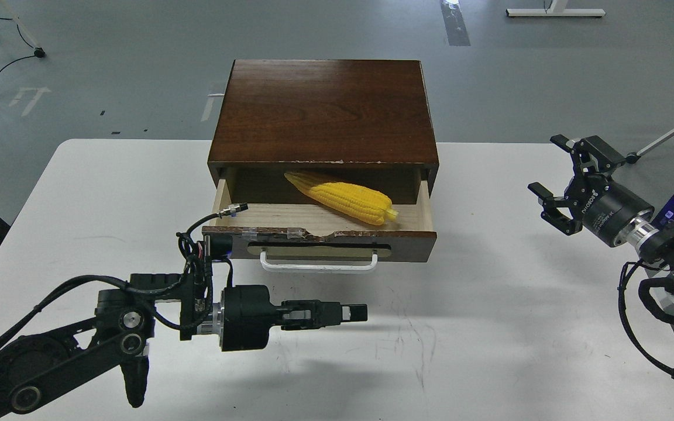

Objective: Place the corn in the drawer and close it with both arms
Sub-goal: 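Move the left gripper down to the front of the drawer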

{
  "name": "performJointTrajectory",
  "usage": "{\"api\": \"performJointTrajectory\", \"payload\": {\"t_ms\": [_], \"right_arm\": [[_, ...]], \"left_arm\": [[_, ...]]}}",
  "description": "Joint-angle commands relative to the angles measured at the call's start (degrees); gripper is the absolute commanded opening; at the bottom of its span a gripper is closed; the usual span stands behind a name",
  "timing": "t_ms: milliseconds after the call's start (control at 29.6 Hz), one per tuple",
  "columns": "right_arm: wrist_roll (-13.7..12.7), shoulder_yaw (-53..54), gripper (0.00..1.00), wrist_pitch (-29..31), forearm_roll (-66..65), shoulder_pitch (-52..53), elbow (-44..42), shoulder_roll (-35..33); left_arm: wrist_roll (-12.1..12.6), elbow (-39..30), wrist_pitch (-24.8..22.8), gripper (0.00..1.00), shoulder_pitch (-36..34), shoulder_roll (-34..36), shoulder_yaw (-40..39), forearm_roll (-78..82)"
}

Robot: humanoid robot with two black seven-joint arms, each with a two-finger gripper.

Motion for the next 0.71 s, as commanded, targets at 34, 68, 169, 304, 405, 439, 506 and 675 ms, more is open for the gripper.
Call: {"api": "performJointTrajectory", "payload": {"t_ms": [34,68,169,304,405,439,506,675], "right_arm": [[0.00,-0.01,1.00,0.02,-0.06,-0.03,0.01,0.10],[0.00,-0.01,1.00,0.02,0.02,-0.03,0.10,0.10],[0.00,-0.01,1.00,0.02,0.02,-0.03,0.28,0.10],[0.00,-0.01,1.00,0.02,0.02,-0.12,0.19,0.10],[0.00,-0.01,1.00,0.02,0.02,-0.12,0.28,0.18],[0.00,-0.01,1.00,0.02,0.02,-0.20,0.28,0.18],[0.00,-0.01,1.00,0.02,0.02,-0.29,0.28,0.18],[0.00,-0.01,1.00,0.02,0.02,-0.29,0.36,0.18]], "left_arm": [[0.06,0.59,1.92,0.00,0.34,0.17,-0.15,-1.04],[0.06,1.03,2.28,0.00,0.34,0.17,-0.06,-1.04],[0.06,1.83,2.37,0.00,0.25,0.17,-0.32,-1.13],[0.06,2.35,2.37,0.00,0.25,0.17,-1.12,-1.13],[0.06,3.06,2.45,0.00,0.25,0.00,-1.82,-1.22],[0.06,3.32,2.45,0.00,0.34,0.00,-2.26,-1.22],[0.06,3.50,2.63,0.00,0.34,0.00,-2.44,-1.22],[-0.11,3.85,3.33,0.00,0.25,-0.09,-2.61,-1.22]]}}
